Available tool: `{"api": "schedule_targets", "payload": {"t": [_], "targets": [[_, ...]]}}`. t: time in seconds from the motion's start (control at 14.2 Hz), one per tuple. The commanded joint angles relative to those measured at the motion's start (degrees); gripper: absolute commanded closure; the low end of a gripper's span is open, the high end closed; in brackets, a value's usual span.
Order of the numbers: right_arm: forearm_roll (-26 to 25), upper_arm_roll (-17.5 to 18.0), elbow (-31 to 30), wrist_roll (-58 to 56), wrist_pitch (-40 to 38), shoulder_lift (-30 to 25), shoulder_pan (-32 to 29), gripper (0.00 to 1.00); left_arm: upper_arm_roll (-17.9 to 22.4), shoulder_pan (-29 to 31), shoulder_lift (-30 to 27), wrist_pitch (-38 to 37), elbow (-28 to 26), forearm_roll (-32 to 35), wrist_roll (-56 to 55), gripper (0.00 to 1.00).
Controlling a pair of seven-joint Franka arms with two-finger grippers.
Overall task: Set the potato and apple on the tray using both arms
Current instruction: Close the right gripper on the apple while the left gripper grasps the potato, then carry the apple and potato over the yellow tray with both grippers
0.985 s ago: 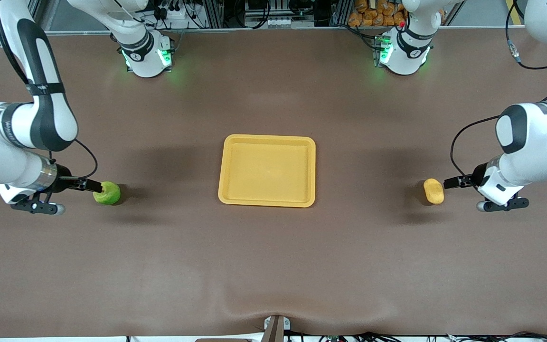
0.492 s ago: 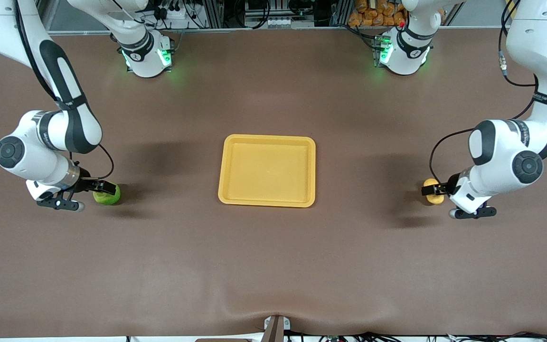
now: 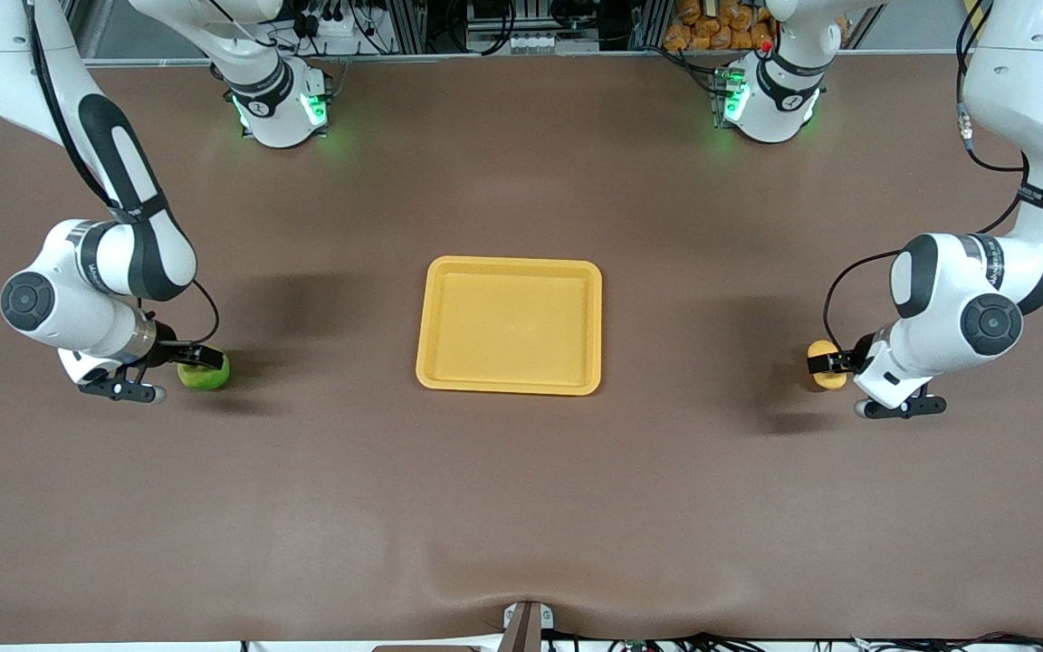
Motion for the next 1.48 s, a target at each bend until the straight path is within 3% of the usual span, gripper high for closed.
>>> {"api": "schedule_targets", "payload": {"t": [0.0,0.21,0.35,0.42,0.49,0.7,0.98,1.13,1.2,1.27,1.34,1.41], "targets": [[0.82,0.55,0.64,-1.10,0.90,1.55,-0.65,0.00,-0.22,-0.20,1.64,0.10,1.58,1.81,-3.27,0.00],[0.91,0.55,1.35,-1.10,1.77,2.78,-0.48,0.01,-0.22,-0.29,2.78,0.10,2.29,1.81,-3.27,0.00],[0.91,0.55,1.35,-1.10,2.74,3.40,-0.39,0.56,-0.22,-0.38,3.04,0.19,2.29,1.81,-3.27,0.00],[0.82,0.55,1.35,-1.19,2.66,3.40,-0.22,0.77,-0.22,-0.29,3.13,0.19,2.29,1.81,-3.36,0.00],[0.91,0.55,1.35,-1.10,2.66,3.31,0.05,0.87,-0.22,-0.21,3.22,0.19,2.29,1.81,-3.36,0.00],[0.82,0.73,3.36,-1.19,0.47,1.74,1.18,0.88,-0.22,-0.12,3.92,0.28,2.38,1.81,-3.36,0.02],[0.99,1.95,14.41,-1.55,-15.23,-0.29,5.93,0.90,-0.22,-0.12,4.10,0.28,2.38,1.81,-3.54,0.19],[2.39,3.62,17.60,-1.02,-19.39,-0.20,8.91,0.90,-0.22,-0.29,4.10,0.28,2.38,1.81,-4.41,0.37],[5.53,3.97,17.61,-0.93,-19.49,-0.29,10.06,0.90,-0.22,-0.47,4.19,0.28,2.38,1.81,-4.42,0.48],[8.78,4.06,17.70,-1.10,-20.19,-0.38,10.85,0.90,-0.22,-0.47,4.19,0.28,2.46,1.90,-4.42,0.64],[11.25,4.07,17.78,-1.02,-21.85,-0.55,11.56,0.89,-0.22,-0.38,4.10,0.28,2.64,2.16,-3.63,0.87],[12.67,4.07,17.61,-0.76,-22.21,-0.73,12.87,0.89,-0.39,-0.38,3.84,0.19,2.73,2.34,-3.63,1.00]]}}
